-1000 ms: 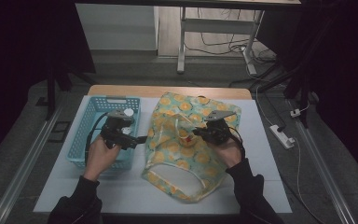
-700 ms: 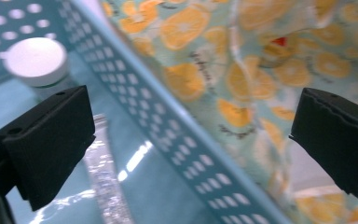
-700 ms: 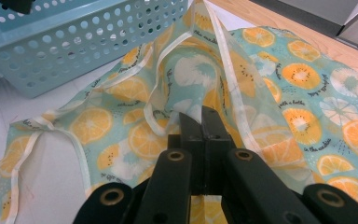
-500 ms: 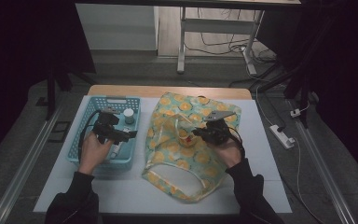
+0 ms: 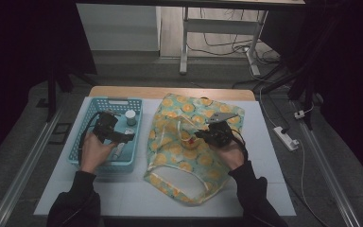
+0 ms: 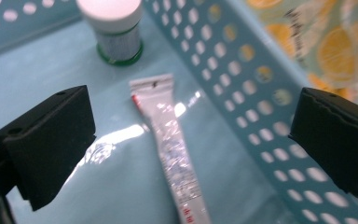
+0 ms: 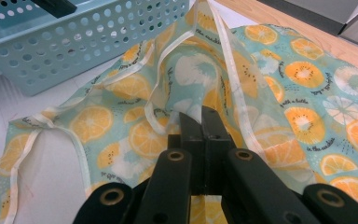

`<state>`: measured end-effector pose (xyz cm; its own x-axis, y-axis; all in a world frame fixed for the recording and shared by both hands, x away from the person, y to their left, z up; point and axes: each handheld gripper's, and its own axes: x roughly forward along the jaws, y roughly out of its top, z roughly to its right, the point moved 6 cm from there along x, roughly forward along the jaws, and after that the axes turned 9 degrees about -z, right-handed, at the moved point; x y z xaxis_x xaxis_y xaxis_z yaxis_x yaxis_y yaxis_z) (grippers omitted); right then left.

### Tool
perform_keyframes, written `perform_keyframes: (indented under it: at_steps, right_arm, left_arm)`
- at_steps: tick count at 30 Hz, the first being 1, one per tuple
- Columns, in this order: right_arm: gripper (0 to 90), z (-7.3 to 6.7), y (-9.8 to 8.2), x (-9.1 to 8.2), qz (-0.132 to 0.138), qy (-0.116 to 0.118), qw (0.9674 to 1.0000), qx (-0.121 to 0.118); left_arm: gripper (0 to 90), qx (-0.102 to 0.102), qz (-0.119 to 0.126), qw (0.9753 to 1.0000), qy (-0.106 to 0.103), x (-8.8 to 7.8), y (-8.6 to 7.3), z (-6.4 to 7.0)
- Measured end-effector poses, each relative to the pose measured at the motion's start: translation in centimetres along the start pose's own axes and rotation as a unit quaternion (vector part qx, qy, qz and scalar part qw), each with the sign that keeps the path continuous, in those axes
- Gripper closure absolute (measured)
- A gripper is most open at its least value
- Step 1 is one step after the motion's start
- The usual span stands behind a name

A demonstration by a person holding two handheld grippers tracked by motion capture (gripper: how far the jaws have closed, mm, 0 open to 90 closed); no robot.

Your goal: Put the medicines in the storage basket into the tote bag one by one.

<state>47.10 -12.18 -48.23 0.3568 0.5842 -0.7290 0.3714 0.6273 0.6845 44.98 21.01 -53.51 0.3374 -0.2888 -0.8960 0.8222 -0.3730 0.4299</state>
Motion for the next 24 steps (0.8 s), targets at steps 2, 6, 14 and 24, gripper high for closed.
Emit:
perform_keyframes:
  at_steps: [2, 6, 14, 24]
  right_arm:
    - [90.0, 0.0, 0.0, 0.0, -0.001, 0.000, 1.0000, 0.000]
    - [90.0, 0.0, 0.0, 0.1, -0.002, 0.001, 1.0000, 0.000]
    - [90.0, -0.1, -0.1, 0.1, -0.002, 0.002, 1.0000, -0.001]
    - [90.0, -0.1, -0.1, 0.2, -0.003, 0.003, 1.0000, -0.001]
  left_arm:
    - [0.0, -0.001, -0.015, 0.9999, 0.008, 0.5, -0.2, -0.2]
    - [0.0, 0.000, -0.048, 0.9987, 0.021, 1.3, -0.5, -0.4]
    - [3.4, -0.010, -0.099, 0.9945, 0.033, 2.5, -1.1, -0.6]
    - [37.0, -0.005, -0.132, 0.9907, 0.034, 3.2, -1.4, -0.3]
